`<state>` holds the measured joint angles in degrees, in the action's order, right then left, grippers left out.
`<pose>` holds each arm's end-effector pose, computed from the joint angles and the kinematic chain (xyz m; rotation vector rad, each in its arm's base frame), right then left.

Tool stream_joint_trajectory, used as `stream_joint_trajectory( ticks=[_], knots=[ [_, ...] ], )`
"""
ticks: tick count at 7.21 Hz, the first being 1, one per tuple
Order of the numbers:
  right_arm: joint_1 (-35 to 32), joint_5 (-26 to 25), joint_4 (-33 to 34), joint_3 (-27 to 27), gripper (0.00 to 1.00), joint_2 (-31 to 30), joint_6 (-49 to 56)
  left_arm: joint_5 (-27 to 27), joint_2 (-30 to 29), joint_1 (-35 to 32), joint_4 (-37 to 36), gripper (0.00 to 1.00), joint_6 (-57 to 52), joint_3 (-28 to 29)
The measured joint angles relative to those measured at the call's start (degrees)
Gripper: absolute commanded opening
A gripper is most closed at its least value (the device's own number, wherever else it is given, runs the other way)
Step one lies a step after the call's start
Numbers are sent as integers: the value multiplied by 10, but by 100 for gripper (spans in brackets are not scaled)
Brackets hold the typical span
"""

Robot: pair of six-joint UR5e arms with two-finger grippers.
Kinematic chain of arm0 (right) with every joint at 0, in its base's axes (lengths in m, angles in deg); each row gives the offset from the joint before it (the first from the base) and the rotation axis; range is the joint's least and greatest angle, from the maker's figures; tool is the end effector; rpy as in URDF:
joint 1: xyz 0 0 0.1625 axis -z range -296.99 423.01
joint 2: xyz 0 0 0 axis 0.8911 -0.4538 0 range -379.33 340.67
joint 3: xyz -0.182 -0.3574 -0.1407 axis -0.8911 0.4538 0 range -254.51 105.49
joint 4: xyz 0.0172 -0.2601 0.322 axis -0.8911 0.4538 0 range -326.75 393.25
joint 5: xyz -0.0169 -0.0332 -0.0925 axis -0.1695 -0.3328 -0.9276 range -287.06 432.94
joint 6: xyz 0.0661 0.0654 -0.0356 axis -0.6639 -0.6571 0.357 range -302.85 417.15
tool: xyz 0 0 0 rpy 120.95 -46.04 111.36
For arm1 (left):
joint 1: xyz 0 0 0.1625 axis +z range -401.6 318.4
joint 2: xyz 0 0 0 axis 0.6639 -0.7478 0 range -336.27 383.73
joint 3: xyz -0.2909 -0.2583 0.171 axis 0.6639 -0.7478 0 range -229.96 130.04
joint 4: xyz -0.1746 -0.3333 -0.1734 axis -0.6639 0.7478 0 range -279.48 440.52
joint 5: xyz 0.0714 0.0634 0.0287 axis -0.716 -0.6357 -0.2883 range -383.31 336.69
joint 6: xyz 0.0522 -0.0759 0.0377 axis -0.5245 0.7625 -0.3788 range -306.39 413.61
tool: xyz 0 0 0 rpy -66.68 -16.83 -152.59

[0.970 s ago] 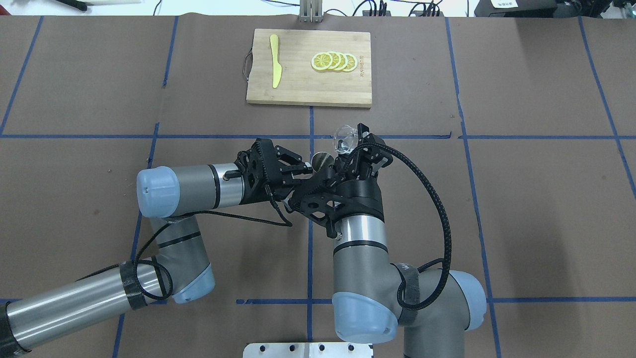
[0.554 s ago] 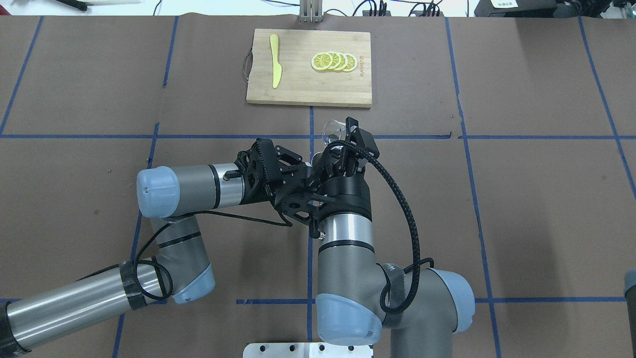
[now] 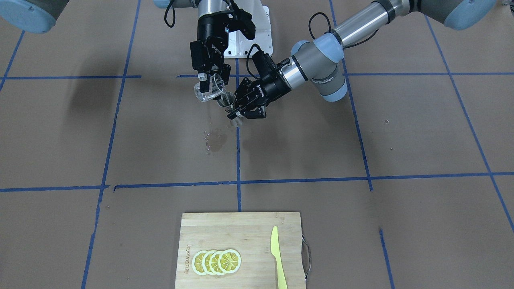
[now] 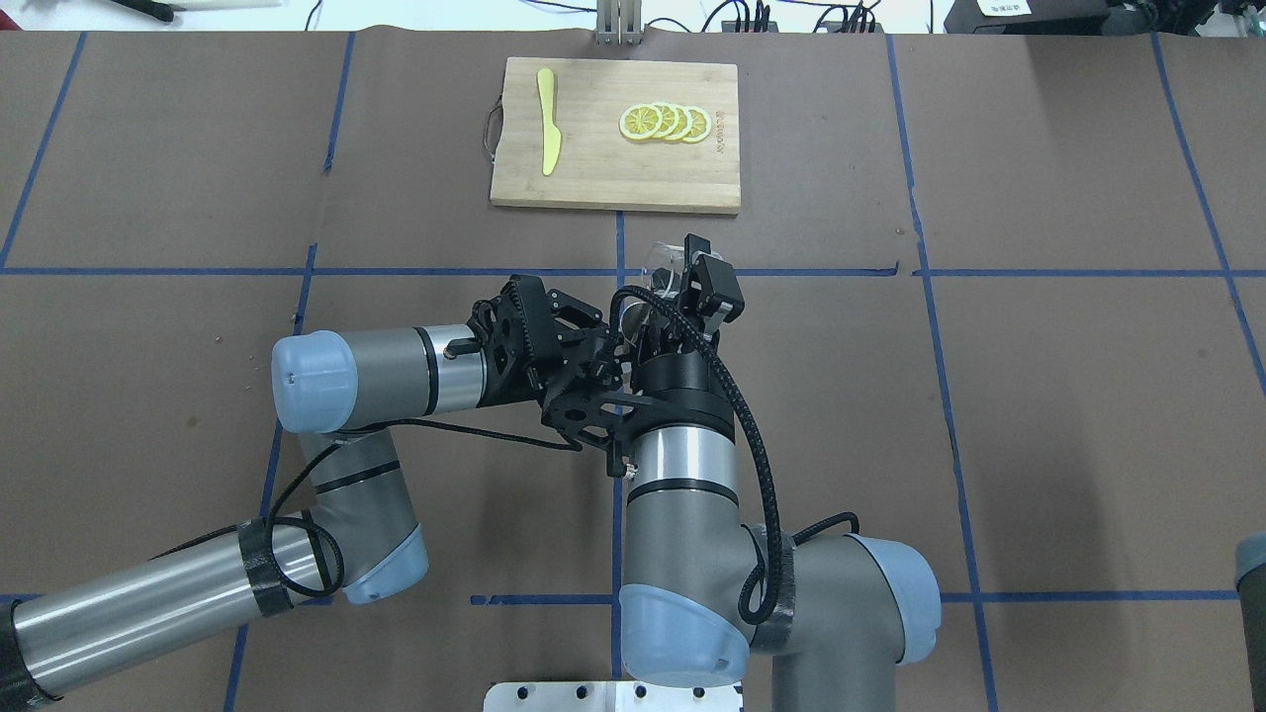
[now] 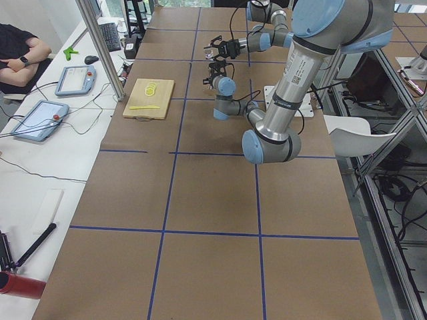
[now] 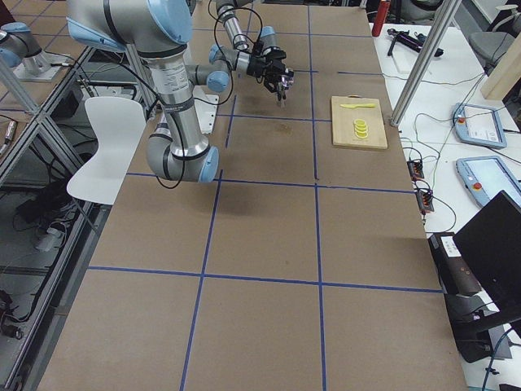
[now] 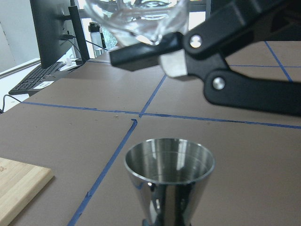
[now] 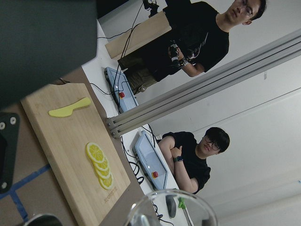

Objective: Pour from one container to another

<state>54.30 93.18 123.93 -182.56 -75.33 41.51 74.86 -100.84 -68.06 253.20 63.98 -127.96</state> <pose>-0.5272 -0.3102 0.1491 1.3554 0.1649 -0.4198 0.5486 -0.4062 0.2398 1.4589 1.2272 0.7723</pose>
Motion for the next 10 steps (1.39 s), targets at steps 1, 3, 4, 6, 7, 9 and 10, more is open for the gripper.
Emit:
stream_joint_trajectory(
  ticks=[1,3,4,6,7,9,10],
  knots=[
    [0,-6,6,0,0,0,15,0,-1,0,0,0,0,0],
    [-1,-16,17,1,0,0,41,0,-2,0,-1,0,0,0],
    [-1,-18,20,1,0,0,47,0,-2,0,-1,0,0,0],
    [-1,-19,22,1,0,0,57,-1,-2,0,-1,0,0,0],
    [-1,-19,22,1,0,0,58,-1,-2,0,-1,0,0,0],
    [-1,-19,22,1,0,0,59,-1,-2,0,-1,0,0,0],
    [-1,-19,22,1,0,0,59,-1,-2,0,-1,0,0,0]
  ],
)
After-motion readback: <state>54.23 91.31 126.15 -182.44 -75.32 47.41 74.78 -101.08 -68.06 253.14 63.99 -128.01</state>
